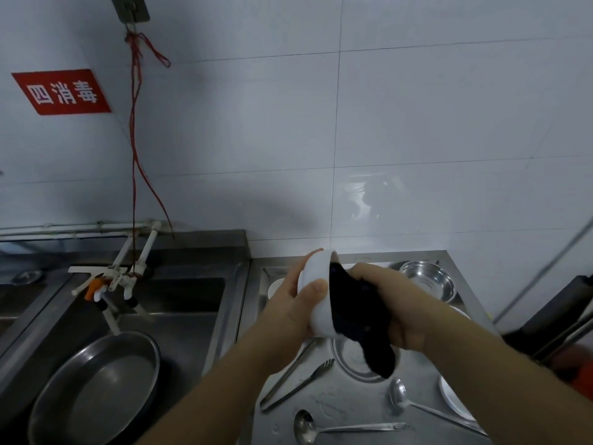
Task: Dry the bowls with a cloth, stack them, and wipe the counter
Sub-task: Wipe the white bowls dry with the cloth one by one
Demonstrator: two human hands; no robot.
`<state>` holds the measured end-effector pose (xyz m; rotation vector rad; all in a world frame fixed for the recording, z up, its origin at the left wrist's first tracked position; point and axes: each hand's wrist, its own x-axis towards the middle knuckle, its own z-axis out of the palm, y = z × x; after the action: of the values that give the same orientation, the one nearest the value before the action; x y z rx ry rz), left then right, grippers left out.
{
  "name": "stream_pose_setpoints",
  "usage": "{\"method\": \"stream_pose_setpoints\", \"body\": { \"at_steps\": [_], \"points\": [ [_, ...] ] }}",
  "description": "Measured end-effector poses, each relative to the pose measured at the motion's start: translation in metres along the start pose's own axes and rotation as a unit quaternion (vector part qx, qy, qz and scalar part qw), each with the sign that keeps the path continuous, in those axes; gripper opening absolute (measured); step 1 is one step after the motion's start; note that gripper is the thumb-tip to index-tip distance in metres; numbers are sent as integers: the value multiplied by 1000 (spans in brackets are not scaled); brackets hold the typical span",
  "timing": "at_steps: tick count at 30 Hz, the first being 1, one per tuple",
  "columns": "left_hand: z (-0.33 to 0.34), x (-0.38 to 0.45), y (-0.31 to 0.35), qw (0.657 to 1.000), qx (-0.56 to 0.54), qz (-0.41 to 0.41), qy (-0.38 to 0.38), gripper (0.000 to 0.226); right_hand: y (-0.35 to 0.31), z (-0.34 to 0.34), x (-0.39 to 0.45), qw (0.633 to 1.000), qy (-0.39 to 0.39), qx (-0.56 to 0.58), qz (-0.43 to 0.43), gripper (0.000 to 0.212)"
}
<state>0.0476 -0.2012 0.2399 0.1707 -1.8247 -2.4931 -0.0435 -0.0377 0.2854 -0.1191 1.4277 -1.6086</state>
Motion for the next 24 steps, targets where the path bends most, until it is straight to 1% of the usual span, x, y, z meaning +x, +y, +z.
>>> {"method": "stream_pose_setpoints", "body": {
  "at_steps": [2, 4, 6, 7, 9, 10, 11, 13, 14, 15, 17, 19, 20, 21, 22, 23, 24],
  "points": [
    [3, 0, -3, 1000, -30, 6, -5, 92, 6, 3, 4, 998, 21, 59, -13, 26],
    [6, 2, -5, 1000, -22, 10, 19, 83, 8, 7, 10, 995, 54, 80, -34, 27],
    [8, 6, -5, 999, 0, 12, 46, 80, 9, 10, 17, 993, 89, 60, -55, 29],
    [7, 8, -5, 998, 25, 17, 53, 80, 10, 12, 19, 992, 99, 33, -68, 26],
    [4, 11, -6, 992, 105, 29, 57, 84, 10, 12, 20, 989, 118, -17, -84, 24],
    [2, 11, -6, 988, 141, 32, 52, 86, 10, 9, 20, 990, 116, -15, -75, 26],
    [0, 12, -7, 983, 176, 34, 43, 86, 9, 7, 20, 993, 102, 8, -58, 32],
    [-4, 14, -7, 966, 253, 34, 27, 84, 6, 3, 17, 996, 60, 56, -24, 53],
    [-7, 16, -8, 958, 284, 35, 17, 85, 6, 2, 16, 997, 40, 64, -17, 58],
    [-9, 18, -8, 953, 301, 38, 5, 87, 7, 3, 16, 997, 28, 67, -18, 59],
    [-12, 21, -8, 947, 317, 43, -11, 90, 12, 4, 17, 996, 30, 79, -29, 56],
    [-14, 24, -5, 949, 311, 41, -4, 91, 16, 6, 19, 993, 33, 107, -45, 48],
    [-15, 25, -4, 956, 291, 30, 24, 89, 17, 7, 21, 990, 37, 122, -53, 45],
    [-14, 25, -4, 965, 252, 3, 73, 86, 18, 7, 22, 987, 42, 143, -63, 44],
    [-15, 25, -6, 973, 188, -43, 127, 84, 19, 7, 23, 983, 46, 164, -75, 44],
    [-17, 25, -9, 975, 114, -100, 163, 78, 20, 7, 24, 978, 49, 183, -85, 45],
    [-19, 23, -13, 972, 45, -157, 168, 73, 22, 6, 26, 974, 53, 198, -94, 46]
  ]
}}
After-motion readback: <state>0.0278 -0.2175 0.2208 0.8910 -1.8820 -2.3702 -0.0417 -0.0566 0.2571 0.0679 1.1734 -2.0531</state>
